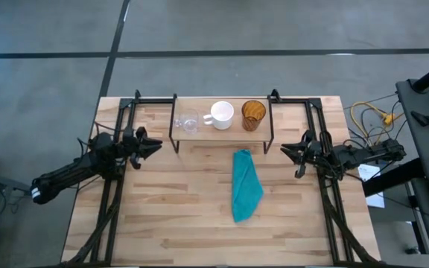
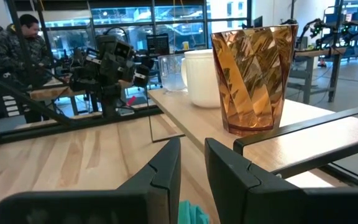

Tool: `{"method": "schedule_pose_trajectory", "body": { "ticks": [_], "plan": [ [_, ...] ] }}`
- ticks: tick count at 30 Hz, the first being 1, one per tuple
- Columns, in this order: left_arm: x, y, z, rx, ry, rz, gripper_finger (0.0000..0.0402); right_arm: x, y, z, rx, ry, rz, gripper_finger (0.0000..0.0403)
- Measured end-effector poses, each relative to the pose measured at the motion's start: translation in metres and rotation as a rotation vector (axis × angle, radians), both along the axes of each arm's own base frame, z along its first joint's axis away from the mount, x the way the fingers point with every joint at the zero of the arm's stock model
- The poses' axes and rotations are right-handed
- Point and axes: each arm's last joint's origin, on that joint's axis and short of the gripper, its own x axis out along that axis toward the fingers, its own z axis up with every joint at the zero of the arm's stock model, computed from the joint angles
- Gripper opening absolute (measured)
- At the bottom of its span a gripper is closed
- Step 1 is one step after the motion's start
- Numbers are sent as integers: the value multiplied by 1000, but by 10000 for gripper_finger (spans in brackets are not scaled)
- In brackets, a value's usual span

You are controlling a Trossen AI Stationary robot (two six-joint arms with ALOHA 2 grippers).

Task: Stack small to large cups/mugs on shelf
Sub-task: Return to Home Position

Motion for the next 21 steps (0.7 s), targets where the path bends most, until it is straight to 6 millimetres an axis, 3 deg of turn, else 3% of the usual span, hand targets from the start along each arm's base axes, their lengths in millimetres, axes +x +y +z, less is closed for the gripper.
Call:
{"method": "schedule_pose_trajectory", "body": {
  "ticks": [21],
  "plan": [
    [0, 0, 0, 1, -3, 1, 89, 0, 0, -1, 1, -5, 0, 68]
  ]
}}
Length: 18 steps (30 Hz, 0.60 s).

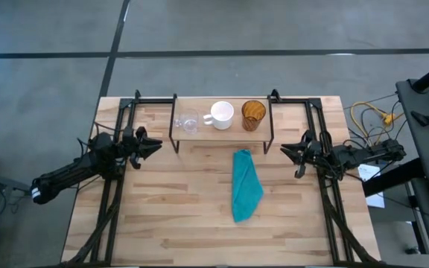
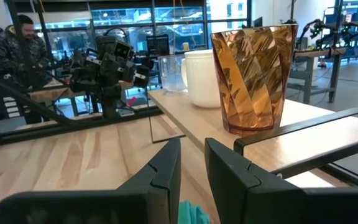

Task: Stack small to large cups/mugs on shelf
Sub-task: Return to Home Position

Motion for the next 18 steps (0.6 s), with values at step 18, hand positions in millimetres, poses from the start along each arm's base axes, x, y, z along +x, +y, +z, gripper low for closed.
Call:
{"method": "schedule_pose_trajectory", "body": {
  "ticks": [18],
  "plan": [
    [1, 1, -2, -10, 20, 1, 89, 1, 0, -1, -3, 10, 0, 68]
  ]
}}
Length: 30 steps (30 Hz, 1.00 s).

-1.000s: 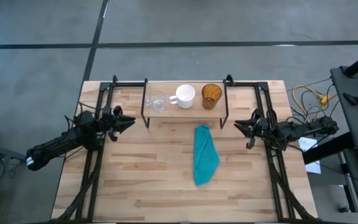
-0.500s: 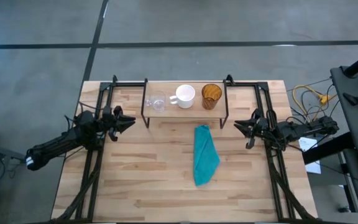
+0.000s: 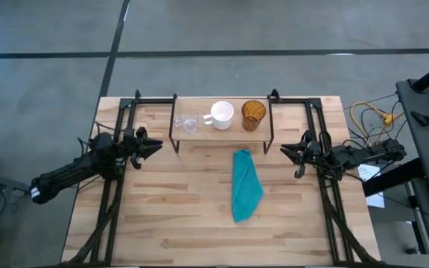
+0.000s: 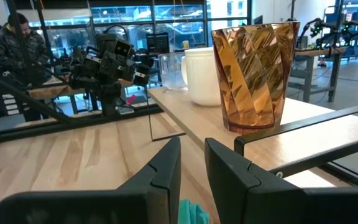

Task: Stack small to large cups/mugs on shelf
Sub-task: Return to Home Position

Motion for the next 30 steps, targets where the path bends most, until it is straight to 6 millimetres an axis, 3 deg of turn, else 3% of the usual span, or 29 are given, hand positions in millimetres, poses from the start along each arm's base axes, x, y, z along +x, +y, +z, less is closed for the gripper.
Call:
{"method": "schedule_pose_trajectory", "body": {
  "ticks": [30],
  "plan": [
    [0, 0, -4, -19, 37, 4, 89, 0, 0, 0, 1, 0, 0, 68]
  ]
}}
